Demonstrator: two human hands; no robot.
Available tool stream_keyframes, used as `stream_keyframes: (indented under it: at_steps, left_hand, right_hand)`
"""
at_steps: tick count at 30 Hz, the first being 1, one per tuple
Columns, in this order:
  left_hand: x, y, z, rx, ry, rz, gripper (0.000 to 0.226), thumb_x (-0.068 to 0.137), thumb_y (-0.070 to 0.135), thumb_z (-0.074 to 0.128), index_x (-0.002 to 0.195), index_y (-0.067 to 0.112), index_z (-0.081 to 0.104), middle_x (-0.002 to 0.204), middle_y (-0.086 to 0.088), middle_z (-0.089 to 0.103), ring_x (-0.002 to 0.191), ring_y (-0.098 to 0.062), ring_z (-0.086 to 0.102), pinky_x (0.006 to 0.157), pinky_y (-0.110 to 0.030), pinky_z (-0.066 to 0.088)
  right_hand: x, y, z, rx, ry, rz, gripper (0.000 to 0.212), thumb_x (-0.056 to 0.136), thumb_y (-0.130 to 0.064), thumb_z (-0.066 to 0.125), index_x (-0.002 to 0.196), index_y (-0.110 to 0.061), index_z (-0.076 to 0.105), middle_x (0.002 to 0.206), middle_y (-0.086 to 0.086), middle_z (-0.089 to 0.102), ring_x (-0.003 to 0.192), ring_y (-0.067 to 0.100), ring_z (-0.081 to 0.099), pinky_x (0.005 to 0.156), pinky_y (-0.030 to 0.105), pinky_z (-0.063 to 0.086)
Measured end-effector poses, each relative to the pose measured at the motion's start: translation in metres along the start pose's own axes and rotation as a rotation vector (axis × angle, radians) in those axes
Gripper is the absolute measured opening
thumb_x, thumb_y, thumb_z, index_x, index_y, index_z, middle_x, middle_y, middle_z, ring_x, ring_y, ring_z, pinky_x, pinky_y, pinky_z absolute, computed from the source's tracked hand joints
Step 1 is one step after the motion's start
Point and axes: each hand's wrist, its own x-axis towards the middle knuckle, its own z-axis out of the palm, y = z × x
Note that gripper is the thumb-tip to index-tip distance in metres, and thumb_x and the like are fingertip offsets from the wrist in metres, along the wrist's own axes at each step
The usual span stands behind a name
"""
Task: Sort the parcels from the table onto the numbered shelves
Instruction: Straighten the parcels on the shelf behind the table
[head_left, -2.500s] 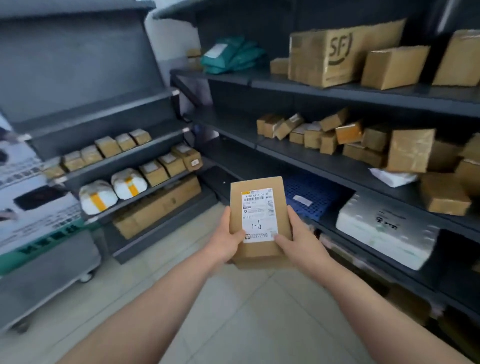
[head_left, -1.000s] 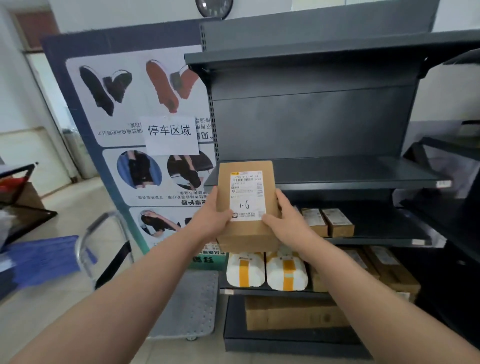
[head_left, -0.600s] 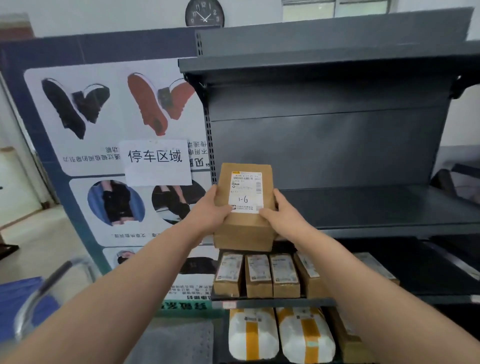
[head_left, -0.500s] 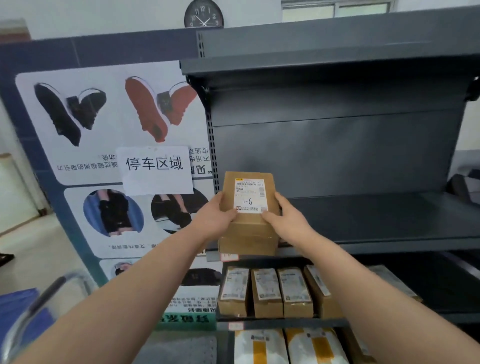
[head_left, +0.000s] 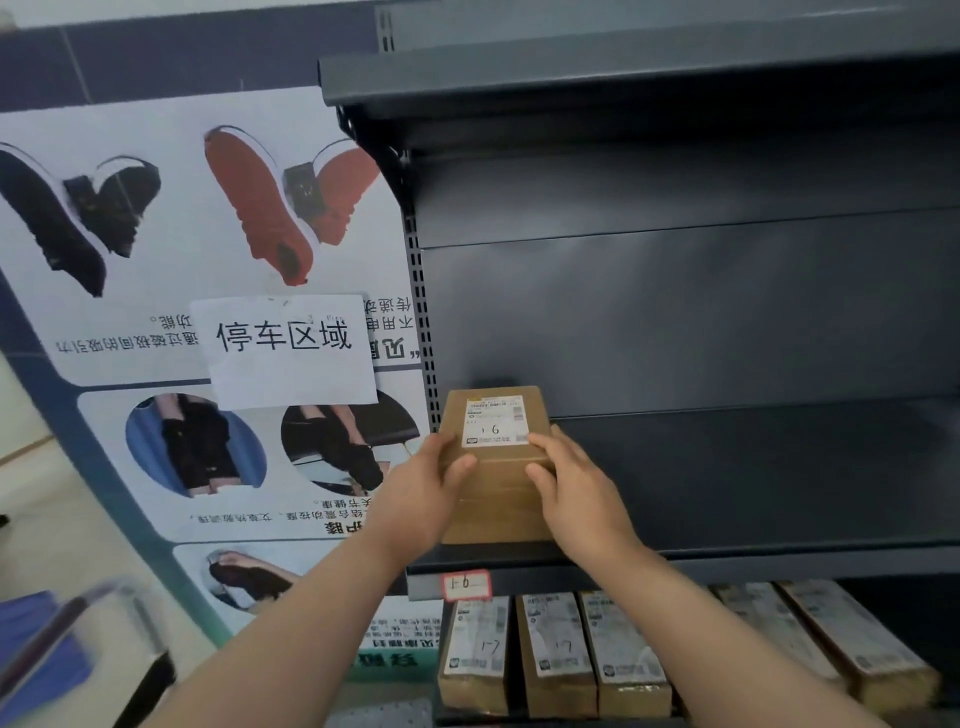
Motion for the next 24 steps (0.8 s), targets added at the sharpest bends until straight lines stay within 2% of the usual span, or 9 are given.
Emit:
stream_keyframes:
  at_steps: [8,11,13,16,20,24]
  left_hand:
    - [-0.002,0.009,-0.002,-0.006,-0.071,0.027,0.049,0.102,0.044,0.034,0.146,0.022,0.032,0.133,-0.006,0.056,0.115,-0.025,0.056,0.094,-0.036,0.046]
    - [-0.001,0.02,-0.004,0.168,-0.068,0.069,0.051,0.102,0.042,0.035,0.147,0.02,0.032,0.147,-0.011,0.04,0.132,-0.032,0.037,0.107,-0.043,0.037]
    - [-0.002,0.033,-0.002,0.333,-0.025,0.154,0.055,0.1,0.044,0.038,0.149,0.019,0.03,0.156,-0.01,0.026,0.144,-0.031,0.02,0.116,-0.047,0.024]
    - [-0.003,0.057,0.012,0.491,-0.031,0.37,0.053,0.1,0.038,0.04,0.148,0.018,0.032,0.159,-0.008,0.022,0.148,-0.028,0.012,0.12,-0.047,0.013]
    - [-0.007,0.093,0.045,0.511,-0.157,0.534,0.051,0.098,0.033,0.046,0.145,0.016,0.036,0.159,-0.008,0.023,0.148,-0.026,0.013,0.119,-0.045,0.013]
    - [-0.033,0.141,0.09,0.443,-0.297,0.676,0.053,0.097,0.034,0.049,0.145,0.017,0.038,0.158,-0.007,0.024,0.147,-0.026,0.013,0.119,-0.046,0.013]
  right_hand:
    - [0.0,-0.007,-0.006,-0.111,-0.041,0.01,0.041,0.101,-0.038,0.037,0.143,-0.034,0.035,0.157,-0.004,0.025,0.132,0.022,0.042,0.102,0.038,0.041]
    - [-0.002,-0.009,-0.014,-0.175,-0.078,-0.024,0.045,0.1,-0.041,0.038,0.145,-0.035,0.03,0.154,-0.003,0.031,0.131,0.022,0.042,0.101,0.04,0.042]
    - [-0.008,-0.006,-0.024,-0.236,-0.073,-0.041,0.051,0.099,-0.045,0.038,0.148,-0.035,0.023,0.155,-0.002,0.029,0.134,0.023,0.039,0.103,0.043,0.04]
    - [-0.023,0.008,-0.045,-0.403,-0.02,-0.021,0.054,0.1,-0.048,0.034,0.149,-0.031,0.022,0.157,0.0,0.026,0.14,0.023,0.029,0.107,0.046,0.032]
    - [-0.063,0.043,-0.088,-0.585,0.025,0.132,0.052,0.1,-0.047,0.033,0.148,-0.027,0.03,0.157,-0.002,0.024,0.146,0.018,0.017,0.111,0.04,0.024]
    - [-0.132,0.079,-0.144,-0.703,0.019,0.322,0.05,0.101,-0.047,0.032,0.145,-0.023,0.035,0.156,0.0,0.028,0.145,0.02,0.018,0.111,0.042,0.027]
